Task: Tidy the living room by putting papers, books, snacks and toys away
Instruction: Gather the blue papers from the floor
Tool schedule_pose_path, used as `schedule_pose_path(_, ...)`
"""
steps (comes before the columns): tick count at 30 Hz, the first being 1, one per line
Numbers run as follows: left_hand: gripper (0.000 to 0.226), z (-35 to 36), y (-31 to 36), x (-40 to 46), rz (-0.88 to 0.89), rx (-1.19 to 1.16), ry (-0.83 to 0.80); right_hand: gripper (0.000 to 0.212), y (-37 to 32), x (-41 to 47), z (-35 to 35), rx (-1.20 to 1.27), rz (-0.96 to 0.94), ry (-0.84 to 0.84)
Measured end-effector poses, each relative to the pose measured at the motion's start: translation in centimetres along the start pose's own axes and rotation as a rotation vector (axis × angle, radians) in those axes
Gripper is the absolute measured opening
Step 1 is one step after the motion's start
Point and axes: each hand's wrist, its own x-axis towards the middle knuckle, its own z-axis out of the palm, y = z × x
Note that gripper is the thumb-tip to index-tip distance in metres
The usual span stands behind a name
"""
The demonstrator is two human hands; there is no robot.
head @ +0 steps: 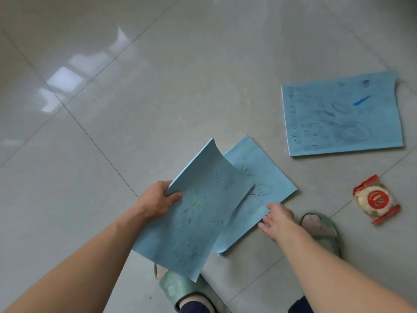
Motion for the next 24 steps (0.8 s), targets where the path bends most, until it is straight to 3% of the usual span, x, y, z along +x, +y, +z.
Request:
schedule_pose_path(4,0.018,-0.7,-1.2,1.5,0.015,0.06,-0.022,0.035,1.1,1.1,1.4,0.041,-0.105,0.078)
schedule_pose_path(7,0.018,-1.3,-2.0,2.0,0.02,0.035,-0.027,0.011,1.0,1.4,1.9,0.027,-0.213,0.084)
schedule_pose_path(11,0.015,-1.8,-2.1,1.6,0.03,0.004,-0.01,0.005,0.1,0.2,2.3,0.055,-0.154,-0.043)
schedule_pose_path(18,0.023,-1.8,-2.5,2.5,0.035,0.012,-0.005,0.042,-1.1,-0.2,4.4,-0.069,-0.176,0.01)
schedule_pose_path(21,0.012,-1.1,-2.3,4.2,0.043,0.034,-0.012,0.04,-0.7,0.5,5.0,-0.07,-0.243,0.061)
schedule_pose_path(24,0.021,0.2,-1.9,6.7,0.068,0.072,0.023,0.018,-0.4,1.5,5.1,-0.039,-0.247,0.087)
